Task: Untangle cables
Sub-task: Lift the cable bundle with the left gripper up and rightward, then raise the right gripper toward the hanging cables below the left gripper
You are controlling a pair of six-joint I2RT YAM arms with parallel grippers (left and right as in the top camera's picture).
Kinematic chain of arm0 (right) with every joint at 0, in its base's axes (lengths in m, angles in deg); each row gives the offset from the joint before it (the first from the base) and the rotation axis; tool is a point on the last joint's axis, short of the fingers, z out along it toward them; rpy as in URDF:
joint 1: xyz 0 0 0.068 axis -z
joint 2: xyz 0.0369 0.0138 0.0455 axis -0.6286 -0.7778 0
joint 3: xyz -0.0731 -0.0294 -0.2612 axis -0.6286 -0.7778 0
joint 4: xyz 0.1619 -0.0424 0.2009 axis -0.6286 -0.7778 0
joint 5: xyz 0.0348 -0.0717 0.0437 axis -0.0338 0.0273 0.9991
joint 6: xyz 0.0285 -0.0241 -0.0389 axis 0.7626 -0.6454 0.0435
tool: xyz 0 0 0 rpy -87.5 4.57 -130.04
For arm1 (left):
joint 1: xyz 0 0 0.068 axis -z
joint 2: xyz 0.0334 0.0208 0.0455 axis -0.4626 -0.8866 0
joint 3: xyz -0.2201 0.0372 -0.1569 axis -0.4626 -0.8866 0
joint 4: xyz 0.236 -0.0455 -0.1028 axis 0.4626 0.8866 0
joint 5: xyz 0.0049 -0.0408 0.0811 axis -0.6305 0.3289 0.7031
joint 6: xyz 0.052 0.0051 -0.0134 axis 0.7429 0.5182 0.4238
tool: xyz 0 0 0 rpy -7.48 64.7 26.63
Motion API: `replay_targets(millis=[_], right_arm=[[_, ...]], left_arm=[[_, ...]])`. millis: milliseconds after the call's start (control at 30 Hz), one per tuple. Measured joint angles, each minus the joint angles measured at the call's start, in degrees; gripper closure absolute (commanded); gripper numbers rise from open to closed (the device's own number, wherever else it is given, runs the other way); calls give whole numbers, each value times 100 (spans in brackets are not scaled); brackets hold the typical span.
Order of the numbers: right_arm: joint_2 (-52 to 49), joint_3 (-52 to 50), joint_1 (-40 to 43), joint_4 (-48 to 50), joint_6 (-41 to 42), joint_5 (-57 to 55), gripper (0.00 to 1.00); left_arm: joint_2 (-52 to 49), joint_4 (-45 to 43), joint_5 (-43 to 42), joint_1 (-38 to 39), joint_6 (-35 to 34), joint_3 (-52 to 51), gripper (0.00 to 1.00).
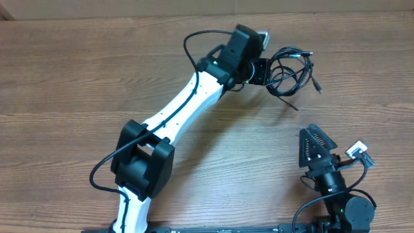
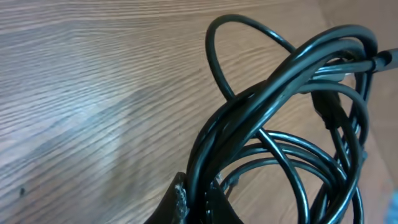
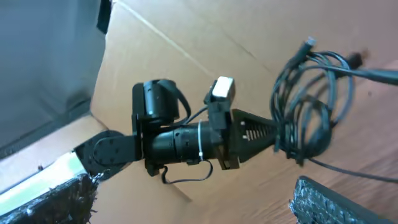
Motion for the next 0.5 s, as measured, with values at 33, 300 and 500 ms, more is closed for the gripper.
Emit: replay_targets(millis=[33,300,500], right_arm=[[0,0,0,0,55,4,0],[0,0,2,-330,262,2,2],[0,0,0,-203,286,4,7]], left_arm=[[0,-9,-173,-57,72,0,96],[0,-328,-1086,-365,905,0,96],[0,-343,-616,55,2061,0,96]])
